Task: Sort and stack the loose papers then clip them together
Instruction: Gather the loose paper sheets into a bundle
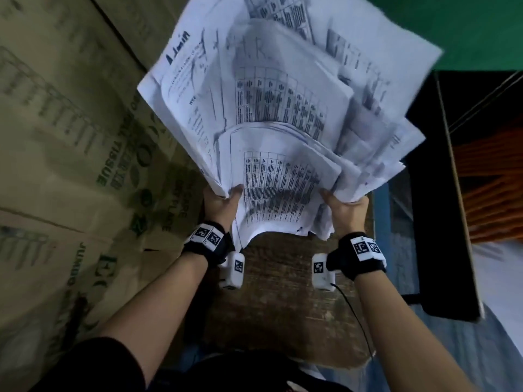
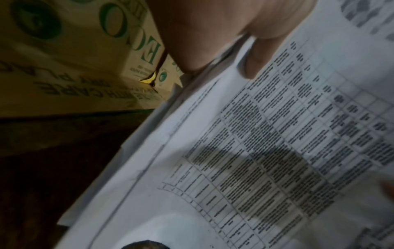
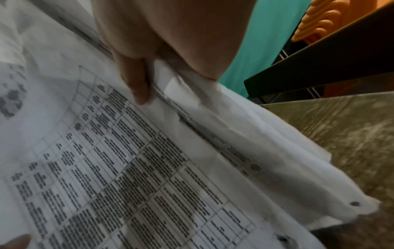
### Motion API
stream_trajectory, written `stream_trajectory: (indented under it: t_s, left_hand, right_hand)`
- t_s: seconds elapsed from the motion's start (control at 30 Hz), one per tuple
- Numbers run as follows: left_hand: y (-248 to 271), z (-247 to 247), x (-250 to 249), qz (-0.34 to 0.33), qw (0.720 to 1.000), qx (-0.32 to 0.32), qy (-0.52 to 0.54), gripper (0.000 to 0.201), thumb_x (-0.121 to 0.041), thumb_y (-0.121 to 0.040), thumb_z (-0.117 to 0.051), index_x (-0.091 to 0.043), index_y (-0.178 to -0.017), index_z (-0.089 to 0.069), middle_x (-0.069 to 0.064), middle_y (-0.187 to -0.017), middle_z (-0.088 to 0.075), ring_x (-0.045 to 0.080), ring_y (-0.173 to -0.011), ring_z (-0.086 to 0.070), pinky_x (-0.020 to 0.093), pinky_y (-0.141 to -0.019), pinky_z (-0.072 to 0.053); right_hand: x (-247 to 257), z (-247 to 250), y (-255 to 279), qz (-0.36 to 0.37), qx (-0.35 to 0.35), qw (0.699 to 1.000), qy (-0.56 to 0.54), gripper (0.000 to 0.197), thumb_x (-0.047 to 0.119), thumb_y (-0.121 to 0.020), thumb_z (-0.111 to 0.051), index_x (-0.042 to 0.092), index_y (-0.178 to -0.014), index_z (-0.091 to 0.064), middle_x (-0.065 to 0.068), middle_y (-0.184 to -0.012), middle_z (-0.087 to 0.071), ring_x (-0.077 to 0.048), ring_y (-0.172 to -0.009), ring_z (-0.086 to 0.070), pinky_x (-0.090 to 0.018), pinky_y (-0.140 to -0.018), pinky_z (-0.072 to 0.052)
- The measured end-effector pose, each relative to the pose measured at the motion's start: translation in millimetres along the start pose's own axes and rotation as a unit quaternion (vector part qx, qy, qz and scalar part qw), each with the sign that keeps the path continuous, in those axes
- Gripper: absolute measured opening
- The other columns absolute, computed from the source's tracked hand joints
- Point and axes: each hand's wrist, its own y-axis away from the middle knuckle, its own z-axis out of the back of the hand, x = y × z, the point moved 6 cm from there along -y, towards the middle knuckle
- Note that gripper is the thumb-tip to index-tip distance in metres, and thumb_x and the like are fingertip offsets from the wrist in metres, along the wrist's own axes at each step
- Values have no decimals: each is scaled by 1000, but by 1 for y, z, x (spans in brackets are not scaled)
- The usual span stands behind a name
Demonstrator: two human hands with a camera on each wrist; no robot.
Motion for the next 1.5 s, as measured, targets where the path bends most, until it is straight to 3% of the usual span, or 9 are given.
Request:
stream_trajectory:
  t_s: [0.2, 0.33, 0.47, 0.7, 0.8, 0.97, 1.17, 1.27, 1.5]
  left_hand:
    - [12, 10, 4, 134, 974, 176, 51, 48, -28, -91, -60, -4, -131, -50, 9, -137, -51, 24, -128, -48, 28, -102, -38]
    - [2, 15, -9, 41, 975, 215, 41, 100, -40, -44, -91, -2, -128, -51, 2, -125, -57, 13, -114, -56, 20, -95, -46]
    - [-20, 9, -19, -12, 989, 148, 25, 54, -24, -56, -87, -5, -102, -66, -3, -97, -68, 4, -86, -67, 26, -89, -53]
    - [-15, 8, -24, -35, 997, 68, -1, 55, -28, -65, -85, 6, -100, -60, 15, -102, -66, 24, -91, -64, 22, -69, -54]
    - [-10, 6, -32, -7, 998, 56, 6, 63, -32, -65, -84, -4, -112, -53, 3, -109, -56, 15, -102, -56, 27, -81, -45]
    - [-16, 1, -18, 82, 959, 271, -26, 94, -58, -54, -80, -13, -131, -52, -7, -135, -46, 11, -127, -41, 29, -109, -30]
    - [-23, 6, -21, 31, 982, 174, -58, 102, -64, -43, -79, 18, -102, -61, 39, -101, -62, 36, -107, -63, 41, -90, -52]
    - [-56, 4, 1, 30, 987, 159, -13, 102, -67, -31, -87, -2, -106, -66, 11, -101, -71, 29, -100, -68, 43, -91, -54]
    - [-35, -7, -56, -31, 966, 249, 68, 58, -46, -54, -87, -14, -100, -70, 3, -108, -70, -2, -93, -62, 13, -89, -47]
  right_hand:
    - [8, 33, -4, 38, 65, 996, 54, 37, 3, -73, -80, 9, -104, -63, -6, -103, -68, 0, -89, -66, -21, -76, -55]
    - [-8, 19, -3, -46, 153, 984, 79, 45, -5, -70, -77, 9, -106, -54, -7, -104, -67, 2, -82, -67, -35, -83, -56]
    - [-1, 11, -14, -33, 102, 994, 15, 40, -16, -77, -68, 6, -106, -51, 13, -81, -68, 15, -67, -63, -6, -62, -48]
    - [-4, 19, -18, -16, 59, 998, 34, 26, 5, -66, -84, 13, -85, -68, 5, -75, -71, -2, -64, -67, -26, -66, -54]
    - [10, 19, -20, 17, 10, 1000, 7, 29, 1, -69, -81, 4, -94, -67, 1, -81, -70, 1, -65, -65, -25, -67, -52]
    - [34, 28, -17, 78, 57, 995, 11, 32, -7, -69, -80, 14, -89, -67, 12, -86, -71, 5, -79, -66, -18, -73, -53]
    - [31, 34, -27, 107, 90, 990, 20, 46, -5, -65, -83, 14, -105, -67, 2, -105, -72, -13, -100, -67, -28, -86, -55]
    - [41, 31, -34, 124, 93, 988, 1, 48, 2, -60, -86, 0, -104, -67, -3, -104, -72, -11, -96, -67, -25, -83, -54]
    - [51, 19, -45, 116, 139, 983, -31, 43, -9, -66, -80, -16, -104, -62, -21, -108, -68, -24, -99, -67, -38, -87, -56]
